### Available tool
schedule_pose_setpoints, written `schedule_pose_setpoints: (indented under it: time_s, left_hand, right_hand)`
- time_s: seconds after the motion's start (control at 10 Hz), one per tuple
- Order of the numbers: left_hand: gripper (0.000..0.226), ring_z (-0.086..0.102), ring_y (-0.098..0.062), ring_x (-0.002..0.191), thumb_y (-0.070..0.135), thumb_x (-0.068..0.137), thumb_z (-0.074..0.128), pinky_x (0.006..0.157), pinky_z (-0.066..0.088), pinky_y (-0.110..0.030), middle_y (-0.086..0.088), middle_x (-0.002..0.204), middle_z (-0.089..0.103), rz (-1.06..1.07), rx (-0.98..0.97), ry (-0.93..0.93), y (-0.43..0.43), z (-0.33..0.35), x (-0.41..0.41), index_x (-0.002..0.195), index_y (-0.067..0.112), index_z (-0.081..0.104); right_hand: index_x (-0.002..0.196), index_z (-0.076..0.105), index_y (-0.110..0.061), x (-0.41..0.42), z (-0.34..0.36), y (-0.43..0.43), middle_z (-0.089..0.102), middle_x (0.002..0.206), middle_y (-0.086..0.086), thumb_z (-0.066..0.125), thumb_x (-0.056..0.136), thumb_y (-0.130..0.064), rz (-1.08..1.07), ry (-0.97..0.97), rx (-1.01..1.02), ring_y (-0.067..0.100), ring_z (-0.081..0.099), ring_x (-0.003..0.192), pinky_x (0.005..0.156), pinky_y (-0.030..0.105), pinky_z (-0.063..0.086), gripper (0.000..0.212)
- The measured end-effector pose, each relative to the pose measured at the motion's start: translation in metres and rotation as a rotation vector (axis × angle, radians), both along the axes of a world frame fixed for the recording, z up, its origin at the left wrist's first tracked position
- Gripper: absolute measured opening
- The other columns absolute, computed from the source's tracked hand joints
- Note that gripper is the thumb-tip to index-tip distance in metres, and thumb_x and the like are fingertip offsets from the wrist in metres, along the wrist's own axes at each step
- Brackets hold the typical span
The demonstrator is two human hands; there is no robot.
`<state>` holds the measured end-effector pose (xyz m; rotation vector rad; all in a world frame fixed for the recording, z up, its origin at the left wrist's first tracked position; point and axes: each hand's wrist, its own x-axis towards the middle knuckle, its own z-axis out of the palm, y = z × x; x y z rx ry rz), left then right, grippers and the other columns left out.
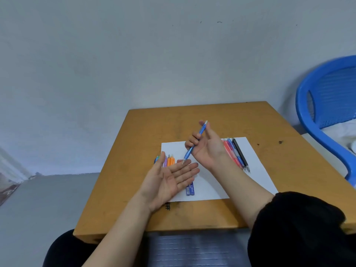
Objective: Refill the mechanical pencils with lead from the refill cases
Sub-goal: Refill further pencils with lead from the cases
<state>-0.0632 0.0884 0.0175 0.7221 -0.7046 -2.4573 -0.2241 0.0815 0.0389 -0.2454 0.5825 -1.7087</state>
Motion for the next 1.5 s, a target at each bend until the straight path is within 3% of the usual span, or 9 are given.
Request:
schedule_pose_setpoints:
  time_s: [0.2,0.3,0.5,0.8,1.2,1.4,1.5]
  left_hand:
    - [0.093,0.034,-0.037,0.139,0.058,0.081,0.064,0.114,0.032,-0.044,-0.028,0.149,0.033,-0.131,0.071,0.277,-0.016,-0.017,0.013,0.139,-0.01,0.039]
    - [0.093,0.028,-0.037,0.142,0.058,0.085,0.058,0.117,0.025,-0.043,-0.028,0.151,0.028,-0.165,0.062,0.291,-0.021,-0.023,0.013,0.141,-0.011,0.033]
    - [0.095,0.031,-0.038,0.14,0.055,0.08,0.067,0.117,0.025,-0.043,-0.03,0.149,0.031,-0.191,0.057,0.255,-0.024,-0.025,0.009,0.139,-0.013,0.035]
    - [0.095,0.022,-0.038,0.143,0.063,0.088,0.05,0.119,0.02,-0.042,-0.03,0.151,0.024,-0.285,0.019,0.284,-0.027,-0.033,0.009,0.143,-0.012,0.029]
    - [0.096,0.02,-0.038,0.144,0.064,0.089,0.048,0.119,0.018,-0.042,-0.03,0.152,0.021,-0.312,0.009,0.314,-0.028,-0.036,0.008,0.144,-0.011,0.024]
    - [0.097,0.022,-0.038,0.143,0.065,0.088,0.049,0.119,0.02,-0.042,-0.031,0.151,0.023,-0.308,0.011,0.304,-0.027,-0.036,0.009,0.143,-0.011,0.027]
    - [0.097,0.022,-0.038,0.143,0.065,0.088,0.048,0.119,0.021,-0.042,-0.031,0.151,0.024,-0.309,0.008,0.3,-0.027,-0.035,0.008,0.143,-0.012,0.028]
  right_hand:
    - [0.06,0.04,-0.015,-0.005,-0.016,-0.016,0.024,0.051,-0.002,0.041,0.093,-0.048,0.052,-0.179,-0.009,0.012,0.021,0.042,0.042,0.023,0.024,0.046]
    - [0.054,0.033,-0.016,-0.008,-0.022,-0.017,0.02,0.047,-0.003,0.041,0.091,-0.052,0.066,-0.248,-0.008,0.012,0.017,0.04,0.04,0.023,0.021,0.053]
    - [0.044,0.03,-0.016,-0.015,-0.026,-0.02,0.019,0.037,-0.003,0.035,0.091,-0.053,0.11,-0.281,-0.017,0.011,0.006,0.043,0.038,0.023,0.013,0.059]
    - [0.042,0.027,-0.016,-0.013,-0.024,-0.017,0.006,0.049,-0.006,0.03,0.092,-0.043,0.087,-0.295,-0.012,0.011,0.004,0.041,0.036,0.022,0.01,0.057]
    - [0.042,0.028,-0.016,-0.014,-0.024,-0.015,0.007,0.049,-0.006,0.031,0.091,-0.04,0.053,-0.296,0.008,0.011,0.004,0.041,0.035,0.021,0.01,0.055]
    - [0.043,0.028,-0.016,-0.014,-0.024,-0.015,0.016,0.036,-0.004,0.031,0.092,-0.044,0.064,-0.313,0.004,0.01,0.004,0.041,0.033,0.021,0.011,0.057]
    - [0.043,0.028,-0.017,-0.014,-0.024,-0.015,0.008,0.046,-0.006,0.032,0.092,-0.041,0.053,-0.302,0.021,0.011,0.004,0.042,0.034,0.021,0.011,0.055]
